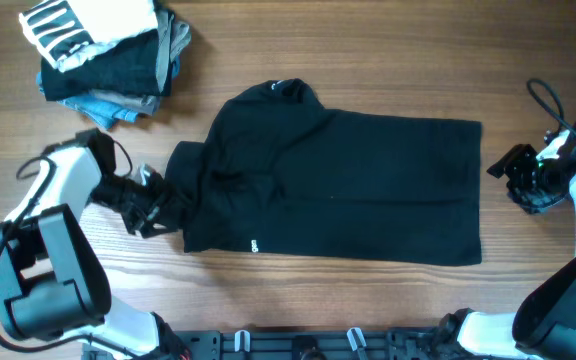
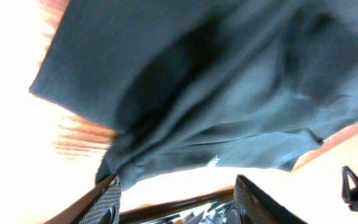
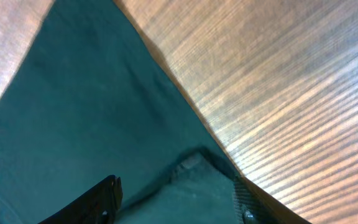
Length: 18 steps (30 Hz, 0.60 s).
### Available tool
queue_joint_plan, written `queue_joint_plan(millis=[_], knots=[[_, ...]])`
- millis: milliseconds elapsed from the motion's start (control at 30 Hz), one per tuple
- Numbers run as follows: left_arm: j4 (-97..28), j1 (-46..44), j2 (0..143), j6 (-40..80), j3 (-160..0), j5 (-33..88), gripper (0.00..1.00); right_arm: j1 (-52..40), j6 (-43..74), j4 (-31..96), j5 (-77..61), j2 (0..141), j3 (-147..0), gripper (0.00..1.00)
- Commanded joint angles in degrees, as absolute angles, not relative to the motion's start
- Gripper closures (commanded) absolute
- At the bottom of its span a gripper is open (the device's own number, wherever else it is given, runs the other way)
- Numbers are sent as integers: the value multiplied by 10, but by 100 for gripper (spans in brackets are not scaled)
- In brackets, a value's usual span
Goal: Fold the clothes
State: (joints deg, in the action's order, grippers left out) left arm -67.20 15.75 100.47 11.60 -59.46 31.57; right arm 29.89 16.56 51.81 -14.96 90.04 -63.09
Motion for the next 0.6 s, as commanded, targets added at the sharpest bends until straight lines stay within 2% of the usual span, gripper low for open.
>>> queue_joint_plan(millis=[0, 67, 133, 200, 233, 300, 433, 567], knots=[[-718, 143, 983, 43, -778, 329, 41, 300, 86, 506, -261, 874, -693, 38], [-690, 115, 983, 25, -850, 329, 42, 300, 77, 478, -340, 855, -698, 38], [-589, 52, 983, 2, -892, 310, 46, 300, 110, 456, -387, 849, -698, 38], [-486, -7, 993, 1, -892, 232, 58, 298, 143, 456, -386, 849, -698, 38], [-444, -35, 1005, -12, -892, 184, 61, 296, 154, 456, -386, 849, -698, 38], [-365, -82, 1048, -60, -892, 136, 56, 289, 171, 455, -386, 849, -698, 38], [-211, -135, 1172, -93, -893, 165, 52, 274, 184, 452, -354, 849, -698, 38], [-159, -146, 1232, -92, -893, 201, 33, 263, 197, 446, -350, 849, -698, 39]])
